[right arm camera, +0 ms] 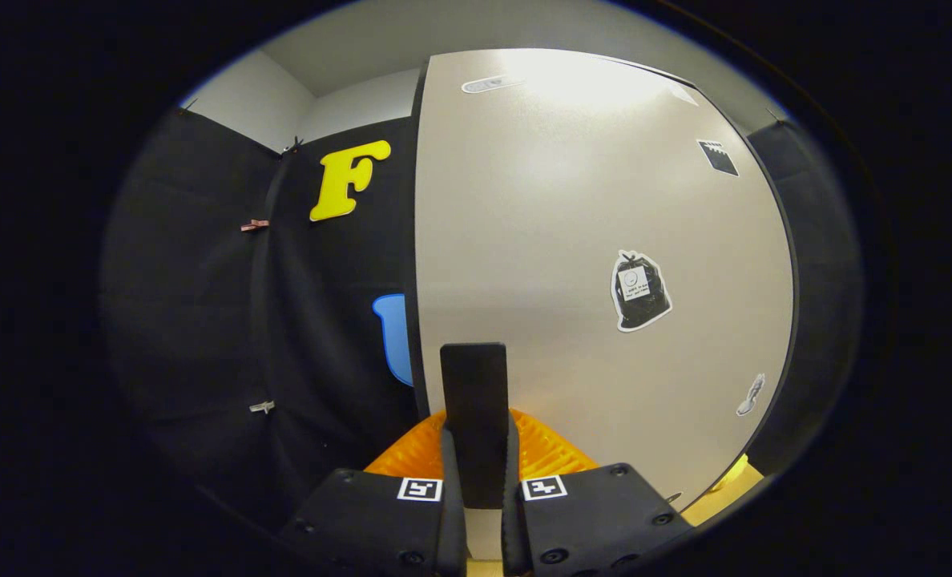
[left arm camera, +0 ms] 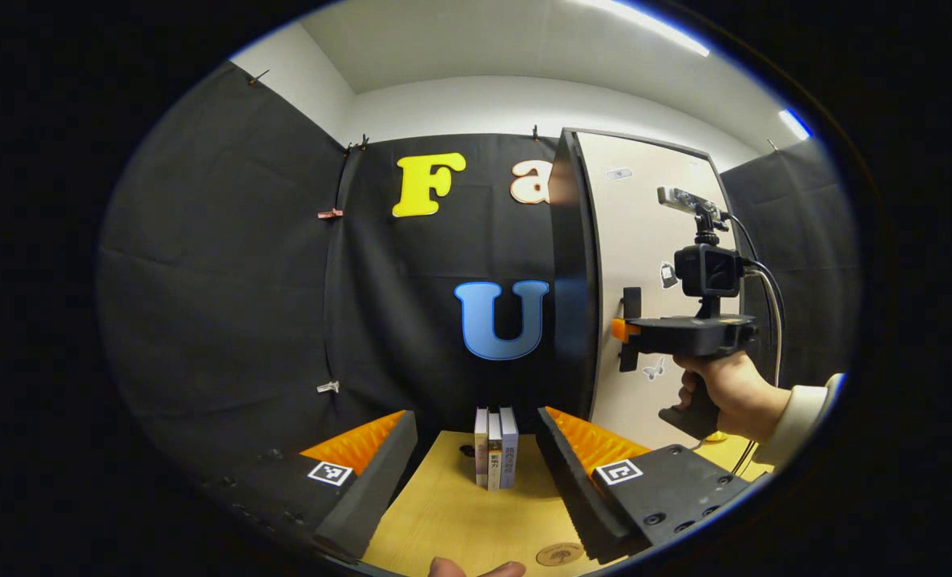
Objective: Open the cabinet door with the right hand, grasp the bottle in the cabinet with the left hand and place it on the coaster, then close the cabinet door with the right hand.
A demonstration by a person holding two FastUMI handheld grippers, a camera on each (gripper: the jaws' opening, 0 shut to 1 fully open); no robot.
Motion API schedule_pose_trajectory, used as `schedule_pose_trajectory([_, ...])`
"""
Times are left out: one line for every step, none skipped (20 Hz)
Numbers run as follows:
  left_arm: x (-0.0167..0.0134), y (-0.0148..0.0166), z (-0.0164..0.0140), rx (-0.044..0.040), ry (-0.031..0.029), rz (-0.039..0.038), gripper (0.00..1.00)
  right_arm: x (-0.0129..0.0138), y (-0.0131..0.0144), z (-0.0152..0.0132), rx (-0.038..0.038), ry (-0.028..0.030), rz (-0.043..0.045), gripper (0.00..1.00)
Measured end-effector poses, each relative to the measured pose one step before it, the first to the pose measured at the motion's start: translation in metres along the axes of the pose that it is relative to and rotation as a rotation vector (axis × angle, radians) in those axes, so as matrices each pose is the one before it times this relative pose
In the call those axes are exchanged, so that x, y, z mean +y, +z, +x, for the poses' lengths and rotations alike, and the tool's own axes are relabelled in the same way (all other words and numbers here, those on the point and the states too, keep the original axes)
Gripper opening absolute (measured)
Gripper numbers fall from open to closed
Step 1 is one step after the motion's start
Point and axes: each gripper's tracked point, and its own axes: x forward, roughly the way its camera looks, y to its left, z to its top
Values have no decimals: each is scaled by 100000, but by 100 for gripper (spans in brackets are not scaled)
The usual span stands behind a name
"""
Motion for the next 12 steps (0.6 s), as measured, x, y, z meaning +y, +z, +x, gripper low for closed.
schedule_pose_trajectory([-536, -43, -213, -377, -407, 389, 95, 211, 173, -932, 443, 1314, 349, 21])
schedule_pose_trajectory([-401, 64, 8, 79, 104, 184, 95, -469, 185, -1045, -80, 1262, 615, 21])
schedule_pose_trajectory([-340, 128, 69, 94, 113, -278, 95, -374, 65, -930, 229, 1436, 791, 17])
schedule_pose_trajectory([-441, -24, 11, 277, -67, -523, 95, -180, 86, -792, 414, 1520, 937, 17])
schedule_pose_trajectory([-487, 111, -55, 41, -353, -636, 94, -145, 102, -896, 595, 1821, 539, 21])
schedule_pose_trajectory([-489, 319, -31, -348, -266, -397, 95, 65, -68, -1185, 622, 1818, 329, 21])
schedule_pose_trajectory([-326, 433, -113, -763, -39, 138, 95, -107, -18, -948, 360, 1460, 346, 21])
schedule_pose_trajectory([-508, 396, -283, -973, 10, 651, 94, -110, 76, -1151, 322, 1176, 109, 21])
schedule_pose_trajectory([-386, 368, -73, -729, 152, 700, 95, -126, 76, -1101, 253, 901, 377, 21])
schedule_pose_trajectory([-412, 245, -78, -714, -26, 368, 95, -139, 41, -1049, 84, 722, 343, 21])
schedule_pose_trajectory([-469, 288, -108, -477, -163, 138, 95, -249, 62, -993, 223, 495, 387, 21])
schedule_pose_trajectory([-441, 234, -162, -433, 11, 122, 95, -344, 0, -966, 137, 498, 337, 21])
